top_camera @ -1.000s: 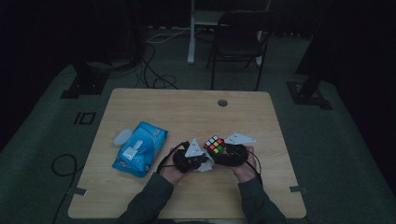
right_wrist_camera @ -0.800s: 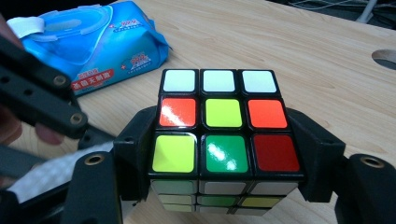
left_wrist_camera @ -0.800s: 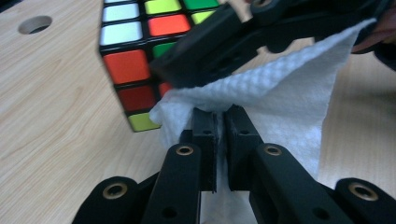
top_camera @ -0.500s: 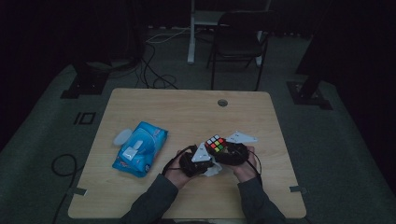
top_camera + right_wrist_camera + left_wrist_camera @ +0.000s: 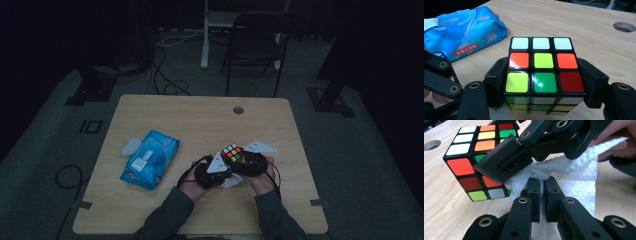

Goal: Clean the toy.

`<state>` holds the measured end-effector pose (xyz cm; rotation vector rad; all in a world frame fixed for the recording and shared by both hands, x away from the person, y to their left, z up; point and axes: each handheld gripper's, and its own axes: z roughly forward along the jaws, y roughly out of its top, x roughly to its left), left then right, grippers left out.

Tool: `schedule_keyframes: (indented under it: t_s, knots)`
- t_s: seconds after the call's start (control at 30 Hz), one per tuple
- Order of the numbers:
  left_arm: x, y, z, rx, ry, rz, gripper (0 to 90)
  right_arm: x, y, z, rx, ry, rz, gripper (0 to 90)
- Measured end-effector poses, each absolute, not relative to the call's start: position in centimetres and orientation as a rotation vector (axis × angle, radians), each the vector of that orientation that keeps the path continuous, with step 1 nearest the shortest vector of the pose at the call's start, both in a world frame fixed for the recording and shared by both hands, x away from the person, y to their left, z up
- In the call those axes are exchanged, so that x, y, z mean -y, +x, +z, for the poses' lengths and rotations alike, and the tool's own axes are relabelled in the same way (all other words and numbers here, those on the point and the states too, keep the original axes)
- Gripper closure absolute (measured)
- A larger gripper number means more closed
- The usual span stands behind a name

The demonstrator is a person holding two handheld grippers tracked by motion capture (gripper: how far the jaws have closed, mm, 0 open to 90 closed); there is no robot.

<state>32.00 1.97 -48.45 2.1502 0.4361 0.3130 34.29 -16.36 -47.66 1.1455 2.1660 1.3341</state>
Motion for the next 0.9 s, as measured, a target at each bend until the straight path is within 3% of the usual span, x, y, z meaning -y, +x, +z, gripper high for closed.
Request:
schedule_keyframes:
  t_s: [0.9]
  knots:
    - [-0.2, 32.3, -48.6, -0.476, 2.06, 0.36, 85.2, 17.3, 34.5, -47.1, -2.055, 1.266, 1.369, 33.9]
